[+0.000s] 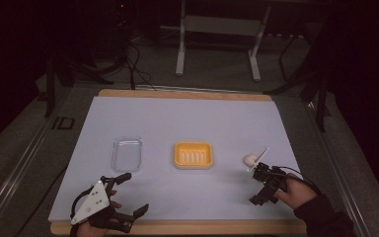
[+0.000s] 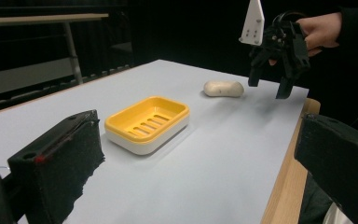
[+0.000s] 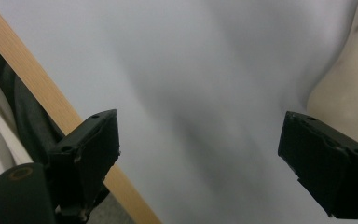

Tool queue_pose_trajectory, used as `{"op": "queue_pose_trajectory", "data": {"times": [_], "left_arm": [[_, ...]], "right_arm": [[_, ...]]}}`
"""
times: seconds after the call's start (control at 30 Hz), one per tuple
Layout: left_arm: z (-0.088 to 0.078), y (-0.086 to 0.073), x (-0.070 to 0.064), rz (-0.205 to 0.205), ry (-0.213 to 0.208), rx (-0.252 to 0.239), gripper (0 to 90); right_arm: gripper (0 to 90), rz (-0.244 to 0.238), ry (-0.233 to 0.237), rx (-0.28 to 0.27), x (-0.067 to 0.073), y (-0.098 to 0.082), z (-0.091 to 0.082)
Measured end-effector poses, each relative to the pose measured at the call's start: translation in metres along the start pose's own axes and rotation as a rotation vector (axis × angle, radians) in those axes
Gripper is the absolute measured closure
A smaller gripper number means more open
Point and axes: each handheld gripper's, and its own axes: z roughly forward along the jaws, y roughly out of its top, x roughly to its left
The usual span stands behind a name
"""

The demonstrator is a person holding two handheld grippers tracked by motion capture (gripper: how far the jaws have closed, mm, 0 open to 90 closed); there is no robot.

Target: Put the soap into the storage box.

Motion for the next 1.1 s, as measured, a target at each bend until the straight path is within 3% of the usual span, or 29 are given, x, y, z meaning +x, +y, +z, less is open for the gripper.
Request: {"op": "queue_pose_trajectory", "data": {"times": [0.27, 0.5, 0.87, 1.1], "left_arm": [[0.0, 0.0, 0.0, 0.002, -0.001, 0.002, 1.1], [0.001, 0.0, 0.0, 0.003, -0.001, 0.005, 1.1], [0.001, 0.0, 0.0, 0.004, 0.0, 0.007, 1.1], [0.001, 0.0, 0.0, 0.005, 0.0, 0.008, 1.1]], "right_arm": [[12.3, 0.046, -0.022, 0.116, -0.007, -0.004, 0.003], [12.3, 0.096, -0.009, 0.166, -0.018, -0.006, 0.004], [11.5, 0.16, -0.008, 0.169, -0.041, -0.008, 0.003], [11.5, 0.173, -0.025, 0.136, -0.05, -0.006, 0.002]]}}
